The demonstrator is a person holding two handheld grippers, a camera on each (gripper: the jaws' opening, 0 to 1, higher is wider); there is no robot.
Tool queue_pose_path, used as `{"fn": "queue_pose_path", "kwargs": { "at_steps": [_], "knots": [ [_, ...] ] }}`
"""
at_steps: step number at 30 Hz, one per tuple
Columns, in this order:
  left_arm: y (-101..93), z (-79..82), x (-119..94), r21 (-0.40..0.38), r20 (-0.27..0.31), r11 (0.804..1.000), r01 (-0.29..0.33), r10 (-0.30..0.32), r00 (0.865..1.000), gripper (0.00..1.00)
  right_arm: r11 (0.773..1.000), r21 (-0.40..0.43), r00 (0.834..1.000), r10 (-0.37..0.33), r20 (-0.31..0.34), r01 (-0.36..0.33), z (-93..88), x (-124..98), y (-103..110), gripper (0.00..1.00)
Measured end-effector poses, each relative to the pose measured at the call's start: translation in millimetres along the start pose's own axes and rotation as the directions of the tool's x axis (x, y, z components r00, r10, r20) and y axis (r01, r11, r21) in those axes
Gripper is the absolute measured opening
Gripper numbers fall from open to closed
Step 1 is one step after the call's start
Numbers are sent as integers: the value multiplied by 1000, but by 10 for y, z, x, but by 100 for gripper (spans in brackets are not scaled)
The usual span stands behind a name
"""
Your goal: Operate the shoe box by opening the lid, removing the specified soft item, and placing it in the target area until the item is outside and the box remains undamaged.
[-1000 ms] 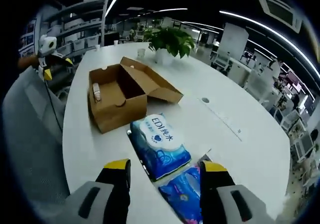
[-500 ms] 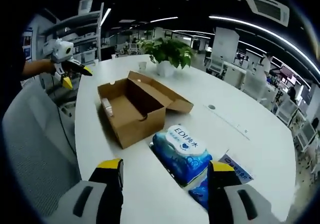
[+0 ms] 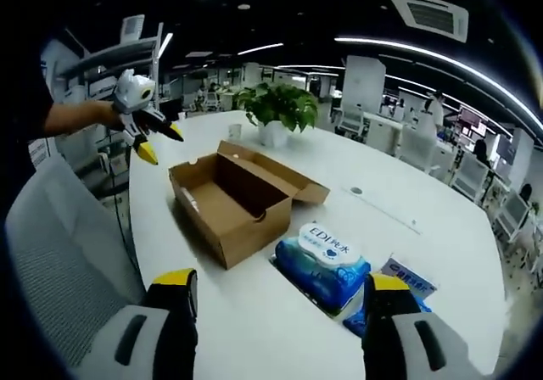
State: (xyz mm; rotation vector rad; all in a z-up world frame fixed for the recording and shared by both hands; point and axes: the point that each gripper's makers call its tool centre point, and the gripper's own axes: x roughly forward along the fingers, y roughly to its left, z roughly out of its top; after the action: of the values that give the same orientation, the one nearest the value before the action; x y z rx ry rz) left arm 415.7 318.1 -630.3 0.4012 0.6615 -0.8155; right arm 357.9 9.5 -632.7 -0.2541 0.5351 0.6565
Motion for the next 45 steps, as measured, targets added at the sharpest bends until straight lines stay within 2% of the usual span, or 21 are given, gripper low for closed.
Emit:
{"fn": "queue_pose_path", "kwargs": {
  "at_steps": [7,11,18,22,25,28,29,31,35,41,45],
  "knots": [
    [92,9,187,64,-60,997,48,-44,997,60,1000,8,1000,-27,1,27,-40,-58,125,92],
    [130,-24,297,96,-106,992,85,-75,992,58,999,5,998,-54,30,54,-1,-113,165,97],
    [149,-108,452,161,-203,972,170,-136,970,55,998,8,997,-69,33,69,-5,-188,232,99],
    [179,-192,555,196,-277,956,217,-158,948,54,997,-3,997,-77,12,77,-52,-211,276,99],
    [186,-287,624,247,-351,933,260,-164,922,53,996,-22,997,-83,-6,83,-105,-226,317,99],
    [165,-346,679,285,-397,912,294,-166,902,52,997,-44,997,-72,-26,71,-155,-261,375,99],
    [165,-383,699,306,-423,900,311,-164,891,51,996,-50,997,-73,-28,71,-164,-281,389,99],
    [154,-426,739,331,-454,883,333,-161,877,51,996,-54,997,-76,-29,75,-188,-318,393,99],
    [146,-481,806,372,-503,849,375,-155,851,50,995,-30,995,-97,-36,96,-265,-372,358,99],
    [128,-498,874,398,-533,817,417,-164,830,48,993,4,993,-114,-29,114,-306,-404,365,99],
    [123,-572,899,417,-570,785,457,-166,805,48,993,13,993,-116,-36,117,-353,-392,390,99]
  ]
}}
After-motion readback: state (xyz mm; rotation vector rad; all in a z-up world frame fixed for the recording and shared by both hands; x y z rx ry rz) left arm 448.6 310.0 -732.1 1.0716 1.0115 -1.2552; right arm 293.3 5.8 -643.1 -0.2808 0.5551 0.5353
